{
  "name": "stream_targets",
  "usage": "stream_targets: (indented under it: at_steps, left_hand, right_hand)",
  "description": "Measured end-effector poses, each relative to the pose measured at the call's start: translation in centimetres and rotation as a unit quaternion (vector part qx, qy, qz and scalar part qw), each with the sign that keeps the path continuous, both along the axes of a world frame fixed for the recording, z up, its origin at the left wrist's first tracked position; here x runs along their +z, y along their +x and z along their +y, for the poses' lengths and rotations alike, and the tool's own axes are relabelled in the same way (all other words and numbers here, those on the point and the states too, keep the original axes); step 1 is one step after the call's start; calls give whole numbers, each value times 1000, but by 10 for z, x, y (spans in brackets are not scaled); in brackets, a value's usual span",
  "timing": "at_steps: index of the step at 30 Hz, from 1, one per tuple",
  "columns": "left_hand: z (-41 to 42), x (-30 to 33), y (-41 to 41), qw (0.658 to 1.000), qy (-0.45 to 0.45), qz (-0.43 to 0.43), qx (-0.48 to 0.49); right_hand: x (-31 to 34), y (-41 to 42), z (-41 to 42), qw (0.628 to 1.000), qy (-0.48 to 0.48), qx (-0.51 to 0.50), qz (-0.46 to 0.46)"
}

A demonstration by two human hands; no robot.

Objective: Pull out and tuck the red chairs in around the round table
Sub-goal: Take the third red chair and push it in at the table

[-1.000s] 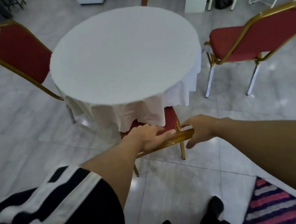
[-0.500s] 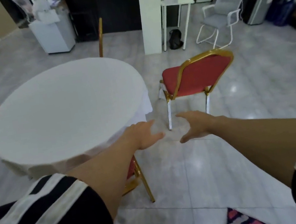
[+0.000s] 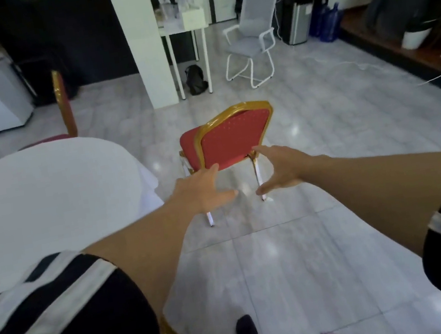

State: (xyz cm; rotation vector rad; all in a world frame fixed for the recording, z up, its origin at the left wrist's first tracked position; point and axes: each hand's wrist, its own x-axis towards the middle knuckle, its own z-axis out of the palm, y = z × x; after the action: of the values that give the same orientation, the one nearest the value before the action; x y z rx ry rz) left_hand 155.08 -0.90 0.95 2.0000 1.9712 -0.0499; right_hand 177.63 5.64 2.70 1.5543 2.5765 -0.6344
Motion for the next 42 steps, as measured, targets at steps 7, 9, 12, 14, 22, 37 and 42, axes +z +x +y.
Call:
stream_targets:
  at_steps: [7,9,12,14,22,37,42]
  left_hand:
    - [121,7,14,999,16,26,-30]
    - [156,11,16,999,30,33,-29]
    - [187,10,19,999,33,28,-31]
    - [206,6,21,999,32,29,-29]
    - [271,-4,37,999,41,25,17]
    - [373,-60,28,991,-50,53,114]
    - [408,-77,2,990,-82,84,82]
  right_hand:
    - [12,28,94,998,-4,-67,-2]
    - [16,34,120,997,1,-81,2]
    - [13,39,146,996,-4,-89,4]
    - [9,41,163,996,-3,-93,7]
    - [6,47,248,999,5,-33,34]
    - [-58,17,417,993,-25,112,-27]
    - [-80,-7,461,989,-32,135,-49]
